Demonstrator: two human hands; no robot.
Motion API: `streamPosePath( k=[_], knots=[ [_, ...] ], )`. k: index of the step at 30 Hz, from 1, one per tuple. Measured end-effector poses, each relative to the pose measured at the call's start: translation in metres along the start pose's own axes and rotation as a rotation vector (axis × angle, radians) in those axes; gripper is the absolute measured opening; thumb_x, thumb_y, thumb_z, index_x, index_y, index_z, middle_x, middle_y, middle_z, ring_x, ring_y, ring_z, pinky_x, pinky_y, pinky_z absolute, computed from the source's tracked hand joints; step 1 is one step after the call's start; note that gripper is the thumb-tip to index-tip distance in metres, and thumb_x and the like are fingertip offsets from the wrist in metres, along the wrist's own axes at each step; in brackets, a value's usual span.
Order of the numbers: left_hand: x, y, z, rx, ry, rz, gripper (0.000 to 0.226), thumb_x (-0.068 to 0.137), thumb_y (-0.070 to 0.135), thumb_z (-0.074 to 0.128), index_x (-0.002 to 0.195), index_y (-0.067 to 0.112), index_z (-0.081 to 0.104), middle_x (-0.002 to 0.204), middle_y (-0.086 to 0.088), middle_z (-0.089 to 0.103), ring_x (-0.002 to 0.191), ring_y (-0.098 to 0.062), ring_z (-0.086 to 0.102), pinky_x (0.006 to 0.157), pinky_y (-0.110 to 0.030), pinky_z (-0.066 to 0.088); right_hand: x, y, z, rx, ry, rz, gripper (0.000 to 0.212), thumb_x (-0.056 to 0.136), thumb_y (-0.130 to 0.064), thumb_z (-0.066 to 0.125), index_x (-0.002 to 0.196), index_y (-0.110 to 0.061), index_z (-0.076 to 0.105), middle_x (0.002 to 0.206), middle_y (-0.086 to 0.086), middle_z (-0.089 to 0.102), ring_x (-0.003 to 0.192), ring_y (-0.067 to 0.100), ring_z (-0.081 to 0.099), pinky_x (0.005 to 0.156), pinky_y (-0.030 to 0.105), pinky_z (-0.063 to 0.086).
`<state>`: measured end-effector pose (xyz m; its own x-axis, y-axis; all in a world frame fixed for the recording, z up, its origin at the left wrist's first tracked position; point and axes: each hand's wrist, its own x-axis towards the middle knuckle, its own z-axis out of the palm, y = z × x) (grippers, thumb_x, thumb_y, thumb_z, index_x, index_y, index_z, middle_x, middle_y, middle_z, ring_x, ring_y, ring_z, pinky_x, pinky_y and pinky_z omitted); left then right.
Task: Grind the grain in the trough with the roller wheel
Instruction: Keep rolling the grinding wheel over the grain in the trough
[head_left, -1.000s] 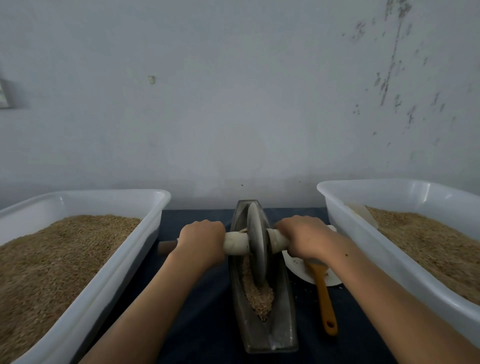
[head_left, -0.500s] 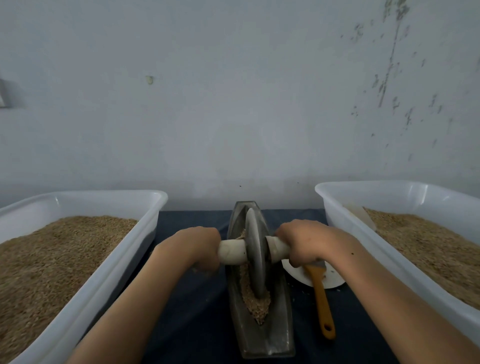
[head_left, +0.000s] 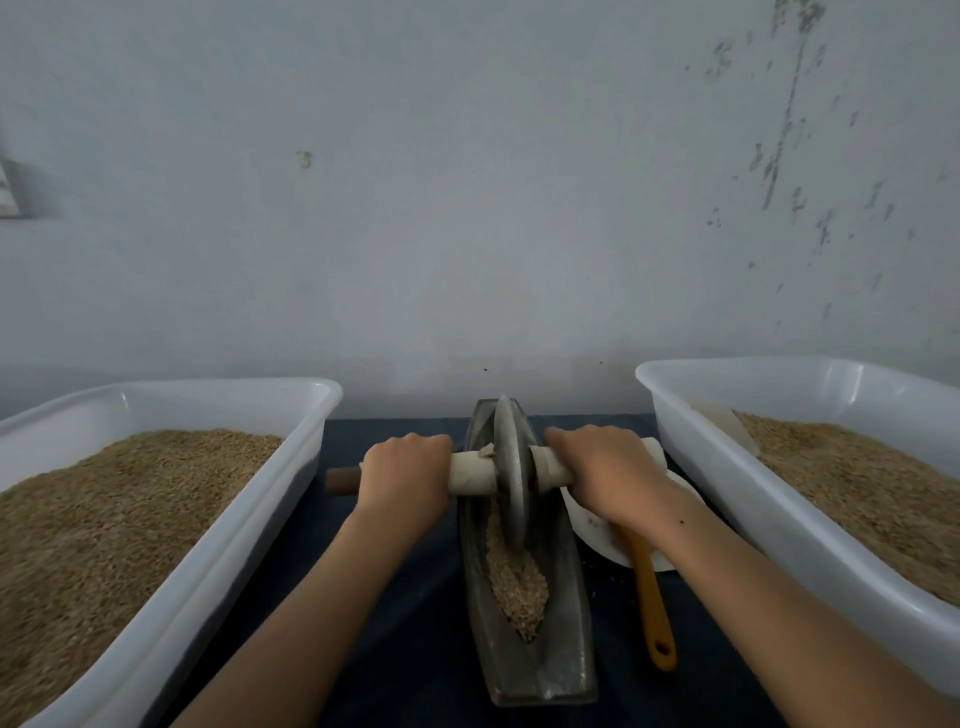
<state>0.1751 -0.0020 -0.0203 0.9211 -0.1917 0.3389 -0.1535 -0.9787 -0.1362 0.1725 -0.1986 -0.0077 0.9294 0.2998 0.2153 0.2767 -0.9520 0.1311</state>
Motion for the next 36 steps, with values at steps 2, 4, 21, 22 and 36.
streamPosePath(
  k=[2, 4, 21, 22, 36],
  knots=[
    [0.004, -0.003, -0.004, 0.012, -0.104, 0.023, 0.028, 0.085, 0.025, 0.06, 0.112, 0.02, 0.055, 0.104, -0.001, 0.062, 0.093, -0.02, 0.059, 0.076, -0.032, 0.043, 0.0, 0.001, -0.007, -0.016, -0.127, -0.012, 0.027, 0.086, -0.008, 0.056, 0.11, -0.019, 0.05, 0.103, 0.005, 0.06, 0.09, 0.023, 0.058, 0.068, 0.03, 0.037],
    [0.005, -0.006, -0.009, -0.005, -0.226, 0.04, 0.033, 0.081, 0.027, 0.065, 0.112, 0.02, 0.057, 0.095, 0.002, 0.06, 0.085, -0.017, 0.056, 0.071, -0.03, 0.041, -0.001, 0.001, -0.014, -0.002, -0.255, -0.032, 0.03, 0.084, -0.009, 0.058, 0.113, -0.017, 0.052, 0.103, 0.005, 0.06, 0.088, 0.022, 0.058, 0.065, 0.029, 0.039],
    [0.003, -0.001, -0.006, 0.009, -0.1, 0.006, 0.026, 0.085, 0.028, 0.06, 0.109, 0.019, 0.056, 0.1, 0.0, 0.061, 0.088, -0.018, 0.057, 0.069, -0.029, 0.037, -0.002, -0.002, 0.0, -0.017, 0.03, -0.028, 0.024, 0.088, -0.009, 0.053, 0.108, -0.019, 0.045, 0.092, 0.002, 0.056, 0.082, 0.022, 0.054, 0.066, 0.031, 0.033],
    [0.003, -0.002, -0.008, 0.008, -0.146, 0.016, 0.028, 0.084, 0.029, 0.061, 0.109, 0.018, 0.056, 0.097, 0.0, 0.061, 0.084, -0.017, 0.055, 0.069, -0.029, 0.038, -0.002, -0.001, -0.003, -0.007, -0.026, -0.028, 0.025, 0.086, -0.008, 0.055, 0.107, -0.019, 0.048, 0.094, 0.002, 0.058, 0.083, 0.021, 0.055, 0.066, 0.031, 0.035],
    [0.001, 0.003, -0.012, 0.006, -0.169, -0.033, 0.024, 0.084, 0.026, 0.061, 0.106, 0.018, 0.056, 0.091, 0.001, 0.058, 0.078, -0.016, 0.051, 0.068, -0.03, 0.038, -0.002, -0.006, -0.005, 0.01, -0.063, 0.032, 0.027, 0.086, -0.009, 0.052, 0.111, -0.019, 0.052, 0.105, 0.005, 0.061, 0.095, 0.026, 0.059, 0.068, 0.031, 0.034]
  ],
)
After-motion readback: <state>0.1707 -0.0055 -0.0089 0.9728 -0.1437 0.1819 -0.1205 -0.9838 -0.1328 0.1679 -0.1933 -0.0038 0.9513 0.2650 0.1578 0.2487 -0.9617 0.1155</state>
